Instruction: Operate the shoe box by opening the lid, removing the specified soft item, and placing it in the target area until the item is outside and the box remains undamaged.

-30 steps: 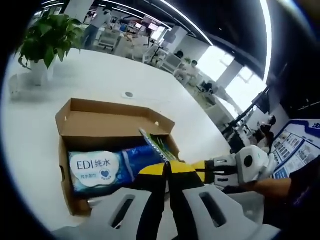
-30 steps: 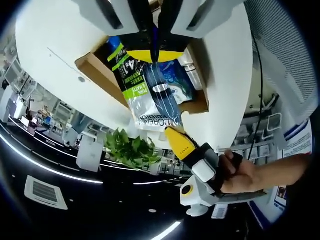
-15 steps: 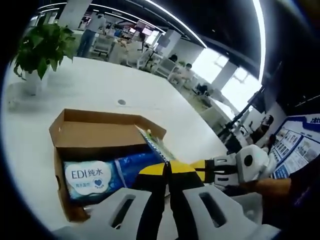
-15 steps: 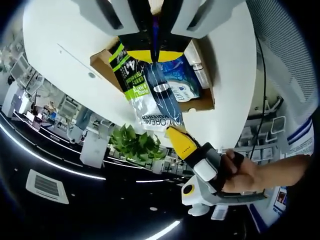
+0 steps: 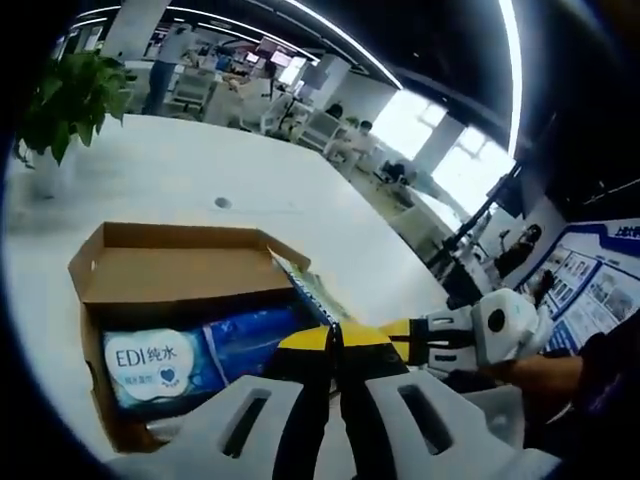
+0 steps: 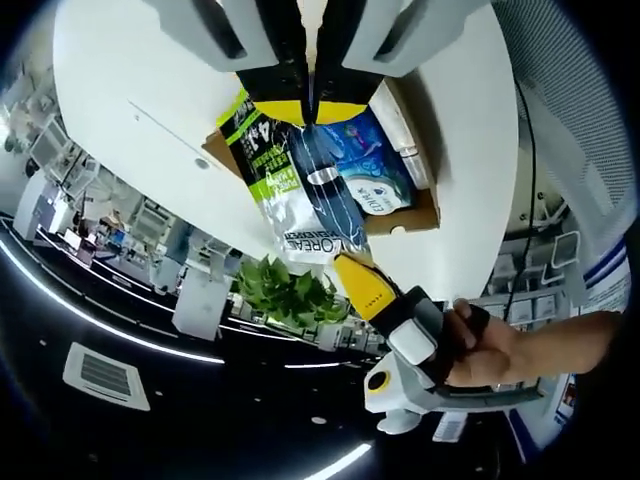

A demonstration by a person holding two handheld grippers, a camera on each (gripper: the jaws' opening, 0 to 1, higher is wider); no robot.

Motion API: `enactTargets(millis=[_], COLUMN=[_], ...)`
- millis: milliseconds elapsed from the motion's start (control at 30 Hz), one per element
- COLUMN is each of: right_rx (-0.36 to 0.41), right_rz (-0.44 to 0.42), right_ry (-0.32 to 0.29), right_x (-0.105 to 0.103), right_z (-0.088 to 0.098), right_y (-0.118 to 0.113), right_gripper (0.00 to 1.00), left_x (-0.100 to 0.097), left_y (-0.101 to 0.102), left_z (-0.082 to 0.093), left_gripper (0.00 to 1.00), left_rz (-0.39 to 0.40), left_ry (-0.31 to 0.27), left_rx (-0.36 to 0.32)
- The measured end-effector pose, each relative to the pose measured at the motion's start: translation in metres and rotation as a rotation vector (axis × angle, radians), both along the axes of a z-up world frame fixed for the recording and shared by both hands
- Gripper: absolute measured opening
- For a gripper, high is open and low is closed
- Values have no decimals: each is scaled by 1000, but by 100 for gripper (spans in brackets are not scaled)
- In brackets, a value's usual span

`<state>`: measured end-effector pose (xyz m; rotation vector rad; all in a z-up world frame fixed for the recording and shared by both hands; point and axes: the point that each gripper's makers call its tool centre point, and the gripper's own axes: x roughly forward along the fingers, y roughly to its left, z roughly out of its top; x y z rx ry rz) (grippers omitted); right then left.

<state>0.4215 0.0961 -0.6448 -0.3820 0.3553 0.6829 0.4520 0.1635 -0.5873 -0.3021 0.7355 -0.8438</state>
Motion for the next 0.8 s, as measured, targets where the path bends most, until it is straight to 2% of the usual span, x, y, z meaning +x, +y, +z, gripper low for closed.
enactTargets(millis=[800], right_rx=[-24], right_rz=[-69], right_ry=[41], right_x=[-4], right_z=[-27], right_y=[-44], right_gripper=[0], left_x=[-5], left_y=[-47], left_z=[-23], left_gripper=[0], left_rz=[-65], left_ry=[32], left_rx=[21])
